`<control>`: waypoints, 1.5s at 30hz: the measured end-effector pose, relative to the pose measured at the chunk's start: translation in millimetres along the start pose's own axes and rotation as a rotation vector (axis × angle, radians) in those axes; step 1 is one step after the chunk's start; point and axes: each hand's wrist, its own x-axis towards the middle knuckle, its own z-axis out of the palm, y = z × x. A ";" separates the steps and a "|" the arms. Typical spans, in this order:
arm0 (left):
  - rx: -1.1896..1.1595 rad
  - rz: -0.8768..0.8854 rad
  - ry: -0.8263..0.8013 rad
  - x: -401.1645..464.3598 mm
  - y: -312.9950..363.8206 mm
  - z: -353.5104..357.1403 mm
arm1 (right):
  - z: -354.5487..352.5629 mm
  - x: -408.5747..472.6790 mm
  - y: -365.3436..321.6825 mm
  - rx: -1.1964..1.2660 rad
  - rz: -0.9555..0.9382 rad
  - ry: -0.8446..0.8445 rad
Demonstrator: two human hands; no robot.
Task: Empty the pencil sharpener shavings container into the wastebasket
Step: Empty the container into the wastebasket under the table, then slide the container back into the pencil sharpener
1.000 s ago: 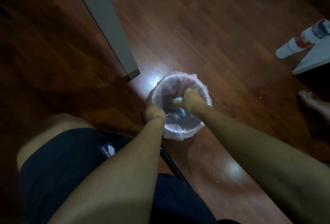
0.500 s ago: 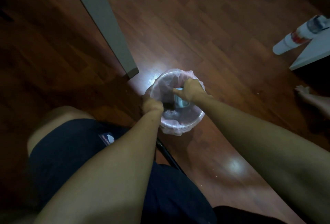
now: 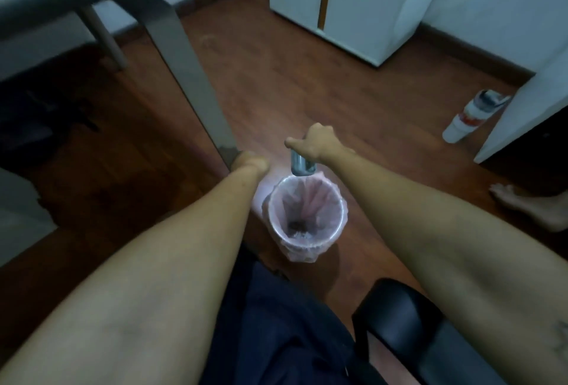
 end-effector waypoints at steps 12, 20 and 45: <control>0.051 0.325 0.340 -134.1 86.9 -182.7 | -152.2 -111.9 -164.6 0.074 -0.376 0.303; -0.101 0.398 0.430 -225.3 80.0 -316.9 | -202.3 -182.2 -277.2 0.103 -0.569 0.394; -0.115 0.009 1.132 -269.7 -169.6 -494.0 | -18.4 -313.1 -504.2 0.289 -0.978 -0.025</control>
